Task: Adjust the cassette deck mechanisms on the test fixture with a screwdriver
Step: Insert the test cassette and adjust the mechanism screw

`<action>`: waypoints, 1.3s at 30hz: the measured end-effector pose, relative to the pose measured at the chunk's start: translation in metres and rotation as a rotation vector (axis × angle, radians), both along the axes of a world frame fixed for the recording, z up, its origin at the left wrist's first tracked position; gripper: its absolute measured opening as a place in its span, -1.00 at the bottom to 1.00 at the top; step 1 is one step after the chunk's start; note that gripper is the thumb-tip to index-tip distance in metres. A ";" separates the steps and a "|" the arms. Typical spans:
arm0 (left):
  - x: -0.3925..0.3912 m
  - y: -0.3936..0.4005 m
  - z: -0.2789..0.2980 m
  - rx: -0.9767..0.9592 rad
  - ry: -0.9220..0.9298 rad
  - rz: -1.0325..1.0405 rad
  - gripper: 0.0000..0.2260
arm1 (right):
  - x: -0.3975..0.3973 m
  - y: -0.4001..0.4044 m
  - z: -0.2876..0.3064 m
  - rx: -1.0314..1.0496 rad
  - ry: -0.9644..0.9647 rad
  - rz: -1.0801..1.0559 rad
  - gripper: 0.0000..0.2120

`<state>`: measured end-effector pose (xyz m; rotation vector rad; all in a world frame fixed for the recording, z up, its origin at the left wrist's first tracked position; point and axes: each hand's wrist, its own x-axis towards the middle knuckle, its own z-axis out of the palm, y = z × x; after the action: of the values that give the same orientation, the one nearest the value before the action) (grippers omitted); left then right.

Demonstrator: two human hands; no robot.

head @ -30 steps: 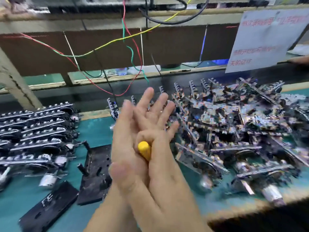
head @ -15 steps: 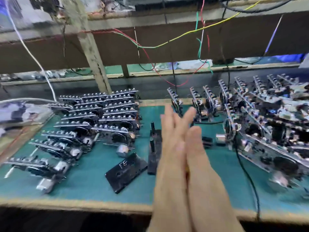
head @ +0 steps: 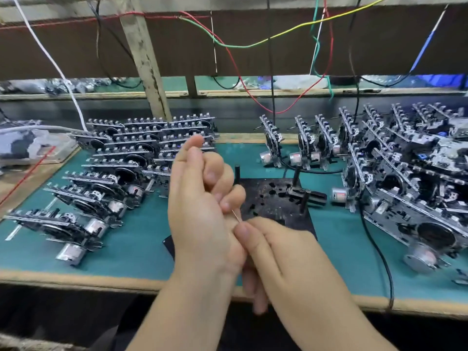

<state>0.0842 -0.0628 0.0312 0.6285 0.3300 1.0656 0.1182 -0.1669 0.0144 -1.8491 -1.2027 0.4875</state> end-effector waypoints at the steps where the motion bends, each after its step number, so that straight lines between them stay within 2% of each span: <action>1: -0.001 0.003 0.001 -0.026 0.016 -0.072 -0.91 | 0.008 -0.003 0.003 -0.049 -0.104 -0.008 -0.48; 2: -0.002 0.005 -0.001 -0.048 0.008 -0.143 -0.91 | 0.012 -0.001 0.004 -0.066 -0.208 0.006 -0.50; 3: -0.003 0.006 -0.003 -0.084 0.003 -0.202 -0.90 | 0.011 -0.001 0.002 -0.086 -0.203 0.028 -0.53; 7: -0.007 0.011 -0.003 -0.209 -0.032 -0.346 -0.93 | 0.023 -0.004 -0.007 -0.045 0.082 0.127 -0.61; 11: -0.013 0.033 0.004 -0.151 -0.051 -0.314 -0.87 | 0.019 -0.011 -0.014 -0.021 0.253 0.229 -0.60; 14: -0.022 0.059 0.015 -0.186 -0.162 -0.271 -0.83 | 0.019 -0.015 -0.016 0.015 0.220 0.215 -0.62; 17: -0.028 0.074 0.020 -0.219 -0.233 -0.252 -0.78 | 0.026 -0.020 -0.007 -0.034 0.008 0.104 -0.59; 19: -0.025 0.066 0.018 -0.182 -0.165 -0.267 -0.80 | 0.033 -0.020 0.002 -0.062 -0.069 0.037 -0.53; 21: -0.015 0.047 0.011 -0.151 -0.076 -0.290 -0.84 | 0.035 -0.016 0.007 -0.032 0.004 0.025 -0.50; 24: -0.002 0.023 -0.001 -0.132 0.000 -0.324 -0.86 | 0.024 -0.005 0.003 -0.002 0.013 0.081 -0.63; 29: -0.005 0.019 -0.006 -0.067 0.017 -0.386 -0.87 | 0.024 -0.004 -0.016 0.097 0.467 0.115 -0.74; 32: -0.008 0.031 -0.002 -0.117 -0.045 -0.381 -0.89 | 0.024 -0.006 -0.020 0.085 0.570 0.194 -0.76; 36: -0.018 0.067 0.010 -0.143 -0.136 -0.207 -0.83 | 0.024 -0.012 -0.021 0.111 0.739 0.237 -0.78; 38: -0.021 0.074 0.008 -0.070 -0.157 -0.193 -0.83 | 0.026 -0.014 -0.020 0.174 0.854 0.212 -0.77; 39: -0.020 0.069 0.005 0.019 -0.123 -0.257 -0.84 | 0.028 -0.014 -0.019 0.200 0.900 0.210 -0.76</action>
<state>0.0637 0.0062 0.0365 0.6015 0.1275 0.8568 0.1461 -0.1814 -0.0047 -1.1049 -0.7686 1.1208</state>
